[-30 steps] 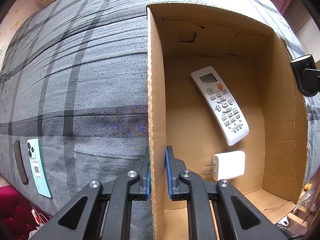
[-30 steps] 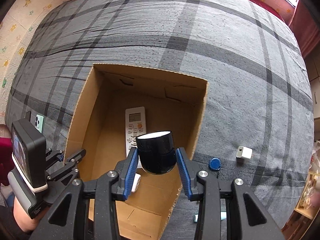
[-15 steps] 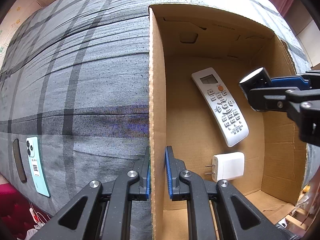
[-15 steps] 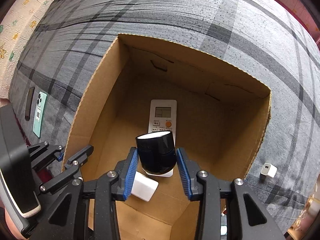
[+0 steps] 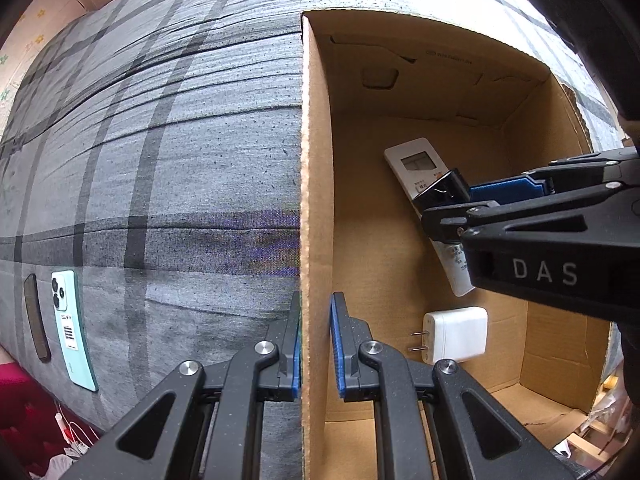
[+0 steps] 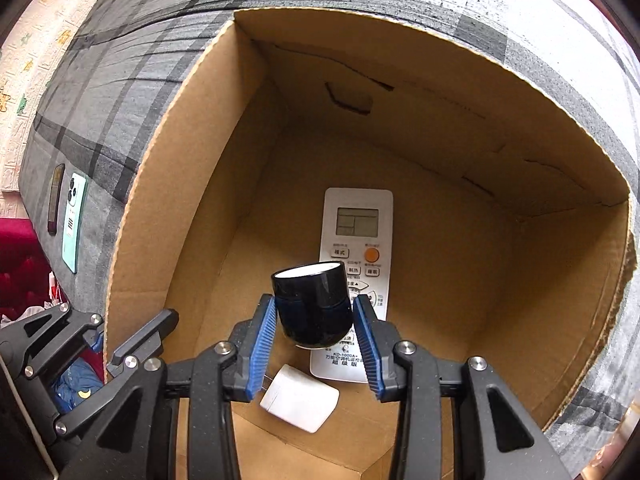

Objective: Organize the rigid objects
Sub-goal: 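Lower the black object into the box and open the right gripper, then move the right gripper out to the small white cube charger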

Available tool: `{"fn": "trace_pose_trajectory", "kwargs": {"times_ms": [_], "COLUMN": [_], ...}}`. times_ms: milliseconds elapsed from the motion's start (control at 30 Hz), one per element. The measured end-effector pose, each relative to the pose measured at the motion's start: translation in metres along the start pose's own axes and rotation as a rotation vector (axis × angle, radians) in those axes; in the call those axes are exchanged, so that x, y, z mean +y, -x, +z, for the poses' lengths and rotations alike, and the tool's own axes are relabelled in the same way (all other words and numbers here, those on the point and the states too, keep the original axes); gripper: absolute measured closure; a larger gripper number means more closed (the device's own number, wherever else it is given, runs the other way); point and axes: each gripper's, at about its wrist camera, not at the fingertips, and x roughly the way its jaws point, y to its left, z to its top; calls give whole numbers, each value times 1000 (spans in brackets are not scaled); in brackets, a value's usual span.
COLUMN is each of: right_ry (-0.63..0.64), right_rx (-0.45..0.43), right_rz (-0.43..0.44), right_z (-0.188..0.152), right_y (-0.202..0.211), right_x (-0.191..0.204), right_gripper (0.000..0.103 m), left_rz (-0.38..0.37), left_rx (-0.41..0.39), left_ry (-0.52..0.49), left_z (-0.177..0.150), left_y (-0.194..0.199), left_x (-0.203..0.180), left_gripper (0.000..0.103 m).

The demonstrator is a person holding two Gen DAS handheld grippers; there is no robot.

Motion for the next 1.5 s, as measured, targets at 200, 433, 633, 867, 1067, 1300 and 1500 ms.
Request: {"fn": "trace_pose_trajectory", "kwargs": {"times_ms": [200,433,633,867,1067,1300,1500], "right_ry": [13,9,-7,-14,-30,-33,-47], "right_rx": [11,18,1,-38,-80,-125,-166], "right_rz": [12,30,20,-3,-6,-4,-18], "right_z": [2,3,2,-3,-9,-19,-23], "right_y": [-8,-15,-10,4,24,49,74], "right_x": [1,3,-2,-9,-19,-26,-26], "right_gripper": [60,57,52,45,43,33,19], "left_rz": [2,2,5,7,8,9,14], "left_rx": [-2,-1,-1,-2,-3,3,5], "left_ry": [5,10,4,2,0,1,-7], "left_z": [0,1,0,0,-1,1,1], "left_y": [0,0,0,0,0,0,0], "left_x": [0,1,0,0,-1,0,-2], "left_gripper": [90,90,90,90,90,90,90]}}
